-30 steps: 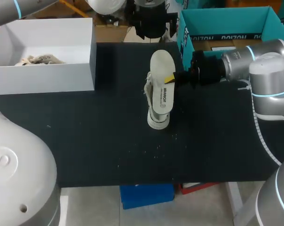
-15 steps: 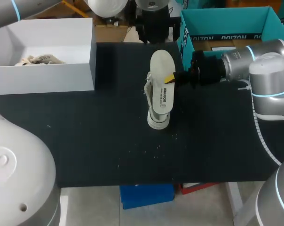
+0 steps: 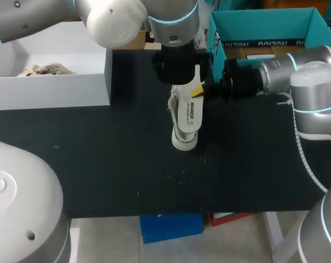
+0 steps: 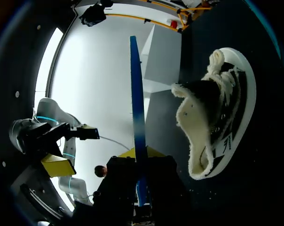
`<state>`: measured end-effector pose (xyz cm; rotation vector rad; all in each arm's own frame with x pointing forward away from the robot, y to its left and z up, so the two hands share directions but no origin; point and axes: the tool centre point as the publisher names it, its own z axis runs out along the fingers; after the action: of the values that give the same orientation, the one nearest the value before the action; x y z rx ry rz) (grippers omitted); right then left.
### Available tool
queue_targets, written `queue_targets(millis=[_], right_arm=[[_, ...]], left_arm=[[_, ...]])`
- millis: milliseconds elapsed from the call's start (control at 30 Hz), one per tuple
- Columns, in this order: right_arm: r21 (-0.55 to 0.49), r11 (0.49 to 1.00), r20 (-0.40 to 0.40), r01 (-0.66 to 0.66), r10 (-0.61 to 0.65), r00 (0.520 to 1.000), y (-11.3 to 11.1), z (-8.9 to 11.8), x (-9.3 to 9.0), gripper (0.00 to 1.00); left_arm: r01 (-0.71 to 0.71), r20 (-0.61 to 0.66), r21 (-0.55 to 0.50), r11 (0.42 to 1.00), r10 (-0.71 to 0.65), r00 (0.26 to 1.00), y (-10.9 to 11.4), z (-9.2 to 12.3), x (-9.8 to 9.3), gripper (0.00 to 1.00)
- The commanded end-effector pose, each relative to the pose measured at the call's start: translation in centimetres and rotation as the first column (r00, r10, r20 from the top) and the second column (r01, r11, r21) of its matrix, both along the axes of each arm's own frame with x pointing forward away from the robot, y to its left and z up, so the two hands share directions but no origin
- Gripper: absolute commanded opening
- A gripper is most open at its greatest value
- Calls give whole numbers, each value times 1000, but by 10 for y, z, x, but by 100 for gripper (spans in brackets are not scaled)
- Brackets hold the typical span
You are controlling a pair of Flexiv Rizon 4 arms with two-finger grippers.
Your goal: Take the shoe out of the shoebox, open the shoe tongue, remove and reinsert the insole, then place the shoe into the shoebox
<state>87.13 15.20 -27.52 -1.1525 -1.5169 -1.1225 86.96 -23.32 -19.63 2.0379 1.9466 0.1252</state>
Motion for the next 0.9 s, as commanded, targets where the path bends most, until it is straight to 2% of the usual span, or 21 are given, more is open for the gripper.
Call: queue_targets(millis=[33, 133, 233, 333, 433, 900], right_arm=[[-2, 1000, -1, 0, 0, 1000, 0, 0, 0, 0], [-2, 1000, -1, 0, 0, 1000, 0, 0, 0, 0], [-2, 1000, -1, 0, 0, 1000, 0, 0, 0, 0], [-2, 1000, -1, 0, 0, 1000, 0, 0, 0, 0], [-2, 1000, -1, 0, 0, 1000, 0, 0, 0, 0], [-2, 1000, -1, 0, 0, 1000, 0, 0, 0, 0]], left_arm=[[18, 25, -105, 994, -16, 1000, 12, -8, -24, 100], [37, 21, -214, 976, -33, 999, 18, -7, -36, 100], [37, 3, -397, 917, -39, 999, 28, -5, -42, 100], [34, -16, -586, 810, -53, 998, 35, 0, -48, 100], [1, -53, -762, 648, -64, 997, 45, 7, -49, 100], [1, -53, -762, 648, -64, 997, 45, 7, -49, 100]])
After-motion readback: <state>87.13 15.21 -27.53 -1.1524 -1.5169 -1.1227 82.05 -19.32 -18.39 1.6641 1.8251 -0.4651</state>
